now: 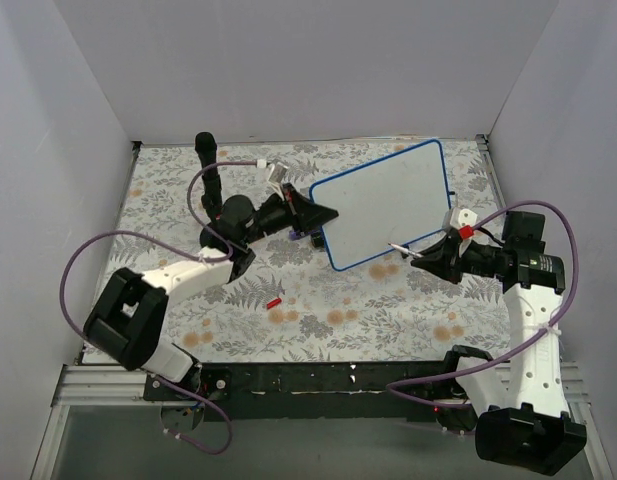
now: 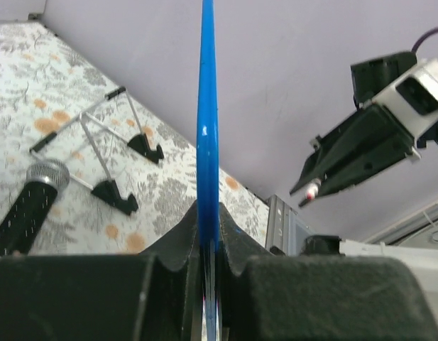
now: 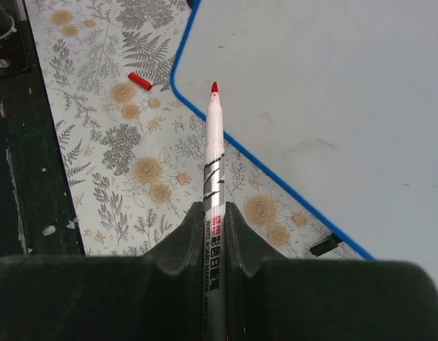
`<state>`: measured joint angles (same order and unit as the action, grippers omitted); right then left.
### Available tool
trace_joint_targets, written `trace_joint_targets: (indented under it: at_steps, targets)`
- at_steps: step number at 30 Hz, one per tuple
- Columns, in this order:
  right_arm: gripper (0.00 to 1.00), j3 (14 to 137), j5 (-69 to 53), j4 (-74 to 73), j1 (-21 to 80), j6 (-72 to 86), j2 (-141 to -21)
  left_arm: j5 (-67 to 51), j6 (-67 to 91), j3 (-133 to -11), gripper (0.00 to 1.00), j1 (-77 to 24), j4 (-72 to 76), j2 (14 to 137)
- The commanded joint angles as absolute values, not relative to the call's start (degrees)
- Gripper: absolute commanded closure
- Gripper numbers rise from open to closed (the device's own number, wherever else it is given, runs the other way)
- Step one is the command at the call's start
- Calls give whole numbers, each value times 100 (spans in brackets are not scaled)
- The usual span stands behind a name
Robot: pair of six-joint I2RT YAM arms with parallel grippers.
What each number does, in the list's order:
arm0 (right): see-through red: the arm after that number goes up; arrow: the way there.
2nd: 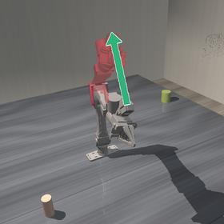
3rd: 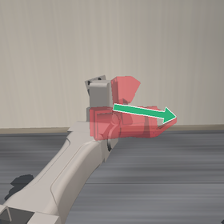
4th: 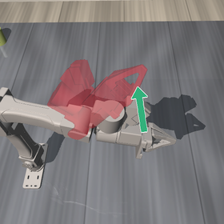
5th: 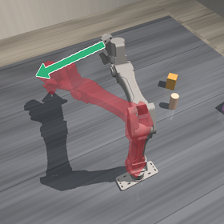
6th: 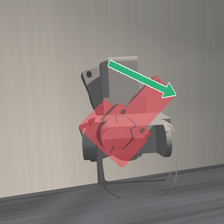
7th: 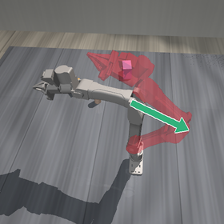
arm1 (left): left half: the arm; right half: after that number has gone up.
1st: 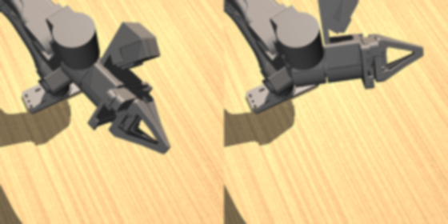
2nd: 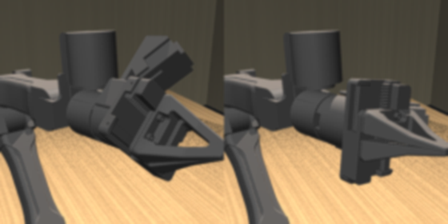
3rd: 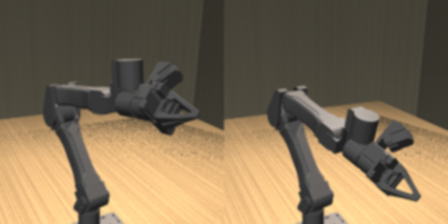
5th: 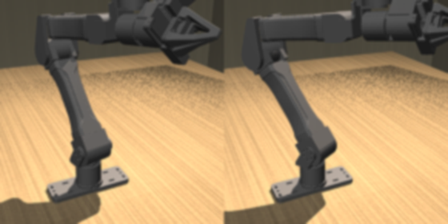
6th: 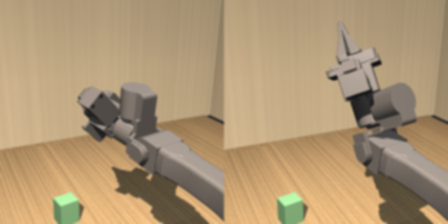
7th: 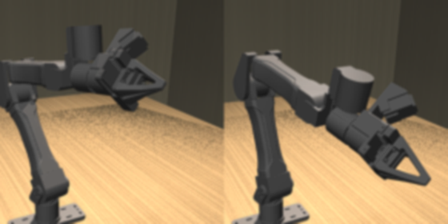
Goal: Write a sentence on the whiteboard
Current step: Hold the whiteboard at the center of the board.
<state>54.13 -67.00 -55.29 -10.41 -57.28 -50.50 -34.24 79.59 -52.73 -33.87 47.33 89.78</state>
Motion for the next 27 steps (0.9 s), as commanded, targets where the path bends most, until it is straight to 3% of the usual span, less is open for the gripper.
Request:
trace_joint_targets:
  at_steps: [1, 9, 27]
  targets:
    - [99, 5836, -6618, -6414, -1046, -6002, -4984, -3050, 7866, -4124, 100, -3401, 5283, 7719]
    - [99, 5915, -6574, -6521, -1011, -5941, -4851, -2628, 7761, -2797, 100, -3436, 4431, 6014]
    - [99, 5414, -6557, -6478, -967, -5959, -4746, -2400, 8349, -1486, 100, -3489, 4535, 4667]
